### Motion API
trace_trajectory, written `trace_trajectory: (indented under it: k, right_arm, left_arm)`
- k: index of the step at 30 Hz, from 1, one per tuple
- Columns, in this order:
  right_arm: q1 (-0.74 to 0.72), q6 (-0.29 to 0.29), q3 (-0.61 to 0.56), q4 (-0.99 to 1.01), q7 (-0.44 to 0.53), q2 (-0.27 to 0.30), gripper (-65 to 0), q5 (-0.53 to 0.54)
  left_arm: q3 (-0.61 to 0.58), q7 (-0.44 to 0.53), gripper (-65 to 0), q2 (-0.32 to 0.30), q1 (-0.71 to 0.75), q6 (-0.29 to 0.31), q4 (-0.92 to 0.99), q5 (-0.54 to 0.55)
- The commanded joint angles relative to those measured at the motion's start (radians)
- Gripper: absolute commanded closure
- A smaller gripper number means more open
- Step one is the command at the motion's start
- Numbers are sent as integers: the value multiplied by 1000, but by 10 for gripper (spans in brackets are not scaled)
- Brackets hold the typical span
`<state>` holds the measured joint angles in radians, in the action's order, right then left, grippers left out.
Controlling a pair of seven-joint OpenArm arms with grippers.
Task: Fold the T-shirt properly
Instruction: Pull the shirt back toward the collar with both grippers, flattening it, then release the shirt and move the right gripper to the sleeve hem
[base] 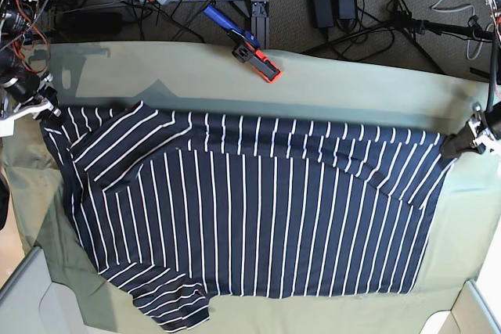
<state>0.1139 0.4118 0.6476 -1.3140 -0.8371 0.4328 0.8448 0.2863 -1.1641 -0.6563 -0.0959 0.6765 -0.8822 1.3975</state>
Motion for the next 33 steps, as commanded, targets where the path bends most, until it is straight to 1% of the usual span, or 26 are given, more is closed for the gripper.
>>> trace_trajectory:
  k: [1,9,14,22,31,32,33]
  right_arm:
    - [7,25,15,-25,32,38,0,4]
    - [140,34,23,-122,29,37,0,12]
    - [214,34,38,-173,29,37,0,12]
    - [293,34,108,-200,29,38,0,19]
    - [299,35,113,-199,35,37,0,26]
    - [299,34,113,-199,45,37,0,26]
    - [299,35,113,-199,54,37,0,24]
  left_arm:
    - [10,15,0,-41,10,22,-35,30]
    - [10,15,0,-48,193,22,-237,35]
    - [10,15,0,-48,255,22,-332,34]
    - [10,15,0,-48,296,22,-345,31]
    - [10,26,0,-48,318,22,-345,29]
    - [11,35,-30,-48,318,22,-345,26]
    - [16,40,-88,-47,317,22,-345,26]
